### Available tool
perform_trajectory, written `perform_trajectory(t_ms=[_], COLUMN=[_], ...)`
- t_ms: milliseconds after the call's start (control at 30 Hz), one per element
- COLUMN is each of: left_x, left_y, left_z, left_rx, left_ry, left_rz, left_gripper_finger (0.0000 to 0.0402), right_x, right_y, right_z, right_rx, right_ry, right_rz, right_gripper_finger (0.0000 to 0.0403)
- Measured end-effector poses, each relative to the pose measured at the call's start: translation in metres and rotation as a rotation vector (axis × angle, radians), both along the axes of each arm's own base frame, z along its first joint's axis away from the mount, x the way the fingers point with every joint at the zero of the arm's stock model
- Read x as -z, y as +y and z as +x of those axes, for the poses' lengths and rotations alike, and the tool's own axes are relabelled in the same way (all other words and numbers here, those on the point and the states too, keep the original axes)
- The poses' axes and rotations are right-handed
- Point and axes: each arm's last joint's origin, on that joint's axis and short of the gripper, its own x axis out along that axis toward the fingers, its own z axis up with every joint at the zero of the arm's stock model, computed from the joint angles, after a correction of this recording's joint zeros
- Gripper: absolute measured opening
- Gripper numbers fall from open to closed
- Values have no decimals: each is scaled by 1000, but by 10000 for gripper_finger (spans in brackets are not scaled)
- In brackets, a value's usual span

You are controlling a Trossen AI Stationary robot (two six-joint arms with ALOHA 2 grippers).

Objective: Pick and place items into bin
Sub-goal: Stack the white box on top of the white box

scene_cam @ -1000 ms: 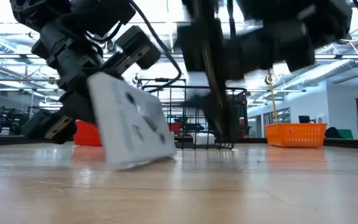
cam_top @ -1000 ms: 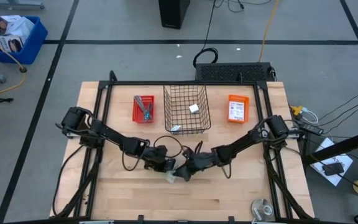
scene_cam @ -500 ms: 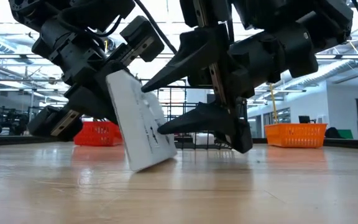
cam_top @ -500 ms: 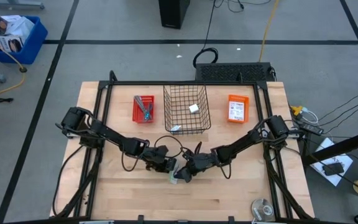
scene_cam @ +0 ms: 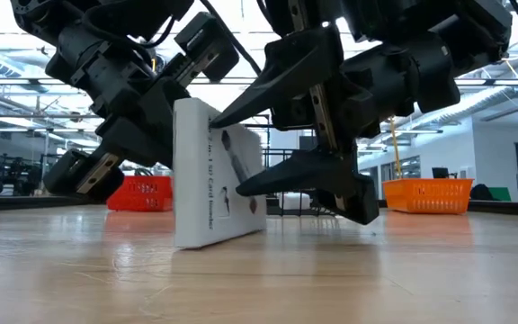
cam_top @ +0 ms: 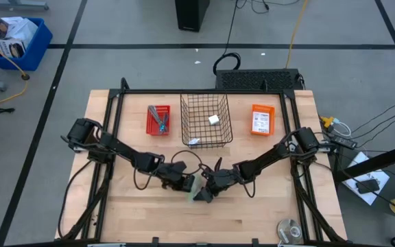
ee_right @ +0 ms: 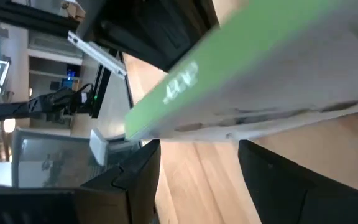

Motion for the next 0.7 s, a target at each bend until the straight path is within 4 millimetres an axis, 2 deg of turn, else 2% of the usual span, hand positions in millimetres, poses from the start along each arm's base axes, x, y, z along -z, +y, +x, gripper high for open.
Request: perform_trajectory(t_ms=[700], left_x=[0], left_y=[-4], left_z=[-1], left_rx=[-10], left_ry=[0], left_rz=[11], left_gripper_finger=[10], right_x=[0], right_y=[3], right_z=[-2], right_rx=[-43], right_ry=[22], right_rz=[22], right_gripper_finger=[210])
